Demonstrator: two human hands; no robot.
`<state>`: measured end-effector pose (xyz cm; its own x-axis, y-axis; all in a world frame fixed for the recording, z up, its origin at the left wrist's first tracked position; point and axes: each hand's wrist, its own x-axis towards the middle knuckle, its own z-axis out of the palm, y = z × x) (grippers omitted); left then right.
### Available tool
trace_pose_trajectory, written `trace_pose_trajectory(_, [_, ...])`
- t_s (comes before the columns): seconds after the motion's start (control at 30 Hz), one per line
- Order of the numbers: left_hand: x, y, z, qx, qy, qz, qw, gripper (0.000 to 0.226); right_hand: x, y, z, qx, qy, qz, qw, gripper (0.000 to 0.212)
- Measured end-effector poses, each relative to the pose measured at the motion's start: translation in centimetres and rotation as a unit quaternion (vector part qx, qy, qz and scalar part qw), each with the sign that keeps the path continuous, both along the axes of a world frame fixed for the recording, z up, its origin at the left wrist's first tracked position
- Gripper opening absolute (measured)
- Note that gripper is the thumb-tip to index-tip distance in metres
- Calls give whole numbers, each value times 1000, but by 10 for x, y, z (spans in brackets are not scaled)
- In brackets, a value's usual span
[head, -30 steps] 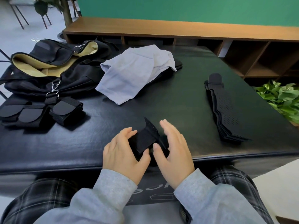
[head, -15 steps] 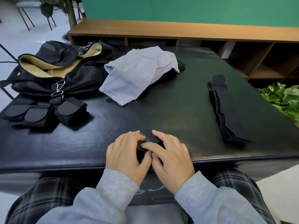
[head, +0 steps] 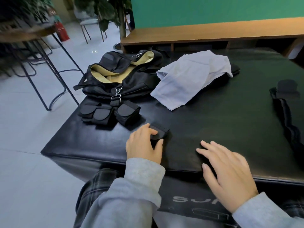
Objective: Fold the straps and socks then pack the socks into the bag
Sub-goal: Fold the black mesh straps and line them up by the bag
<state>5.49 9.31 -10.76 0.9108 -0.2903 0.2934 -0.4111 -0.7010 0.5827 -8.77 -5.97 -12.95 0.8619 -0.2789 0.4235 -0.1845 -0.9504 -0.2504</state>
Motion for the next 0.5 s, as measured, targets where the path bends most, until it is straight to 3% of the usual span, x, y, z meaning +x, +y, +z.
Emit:
trace_pose_trajectory(0.23, [27, 25, -2, -23, -12, 121, 992, 19, 0, 0, -1, -11, 12, 4, 1000, 42])
trace_pose_trajectory(0.37, [23, 24, -3, -65, -50, 131, 988, 14, 1, -1, 0, -10, 19, 5, 1000, 42])
trace_pose_trajectory(0.5, [15, 24, 4, -165, -142, 101, 971, 13, 1, -1, 1, -4, 13, 5, 1000, 42])
